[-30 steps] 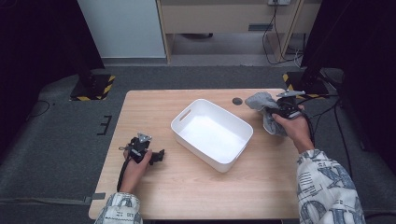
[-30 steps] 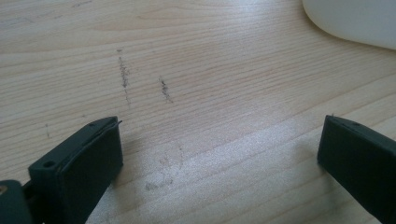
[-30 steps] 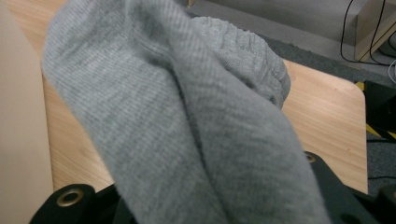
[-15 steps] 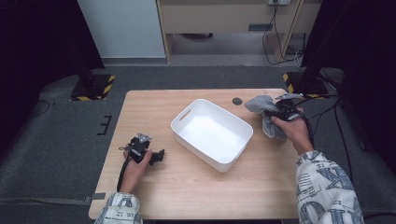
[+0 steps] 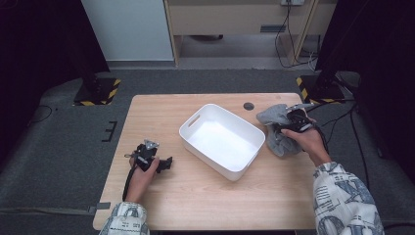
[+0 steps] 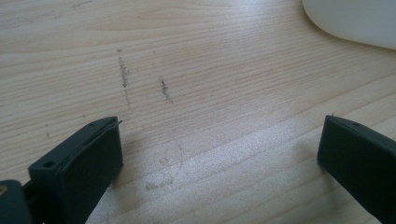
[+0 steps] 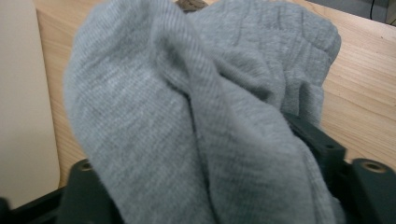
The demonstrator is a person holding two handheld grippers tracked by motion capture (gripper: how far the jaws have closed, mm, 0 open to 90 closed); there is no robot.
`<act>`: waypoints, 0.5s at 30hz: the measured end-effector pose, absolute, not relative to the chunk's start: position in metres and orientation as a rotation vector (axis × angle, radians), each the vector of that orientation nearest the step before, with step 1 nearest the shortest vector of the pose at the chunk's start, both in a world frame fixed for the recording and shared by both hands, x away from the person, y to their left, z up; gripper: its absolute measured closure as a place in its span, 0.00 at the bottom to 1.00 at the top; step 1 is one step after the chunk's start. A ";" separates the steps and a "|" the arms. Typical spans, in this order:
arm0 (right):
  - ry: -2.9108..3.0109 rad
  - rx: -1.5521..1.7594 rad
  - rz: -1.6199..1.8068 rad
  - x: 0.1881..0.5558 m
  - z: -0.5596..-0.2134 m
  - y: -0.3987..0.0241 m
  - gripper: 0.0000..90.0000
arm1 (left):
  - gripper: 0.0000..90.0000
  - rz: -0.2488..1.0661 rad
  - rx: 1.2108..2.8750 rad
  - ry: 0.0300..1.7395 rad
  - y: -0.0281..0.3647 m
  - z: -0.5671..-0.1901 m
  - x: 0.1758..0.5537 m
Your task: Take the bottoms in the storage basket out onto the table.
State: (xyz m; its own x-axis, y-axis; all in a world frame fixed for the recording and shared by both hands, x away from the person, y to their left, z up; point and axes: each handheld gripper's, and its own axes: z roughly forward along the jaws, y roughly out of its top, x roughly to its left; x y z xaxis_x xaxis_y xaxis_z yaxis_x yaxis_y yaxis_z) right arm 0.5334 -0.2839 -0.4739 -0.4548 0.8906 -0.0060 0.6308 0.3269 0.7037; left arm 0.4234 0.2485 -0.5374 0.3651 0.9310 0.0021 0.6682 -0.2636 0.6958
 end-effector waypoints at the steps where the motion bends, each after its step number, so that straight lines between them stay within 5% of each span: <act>1: 2.207 1.355 0.920 0.533 -0.474 -0.283 0.26 | 0.00 0.561 2.024 1.379 0.249 -0.537 0.423; 6: 2.237 1.357 0.956 0.532 -0.474 -0.281 0.09 | 0.00 0.561 2.024 1.379 0.249 -0.537 0.423; 15: 2.205 1.294 1.051 0.522 -0.460 -0.283 0.08 | 0.00 0.561 2.024 1.379 0.249 -0.537 0.423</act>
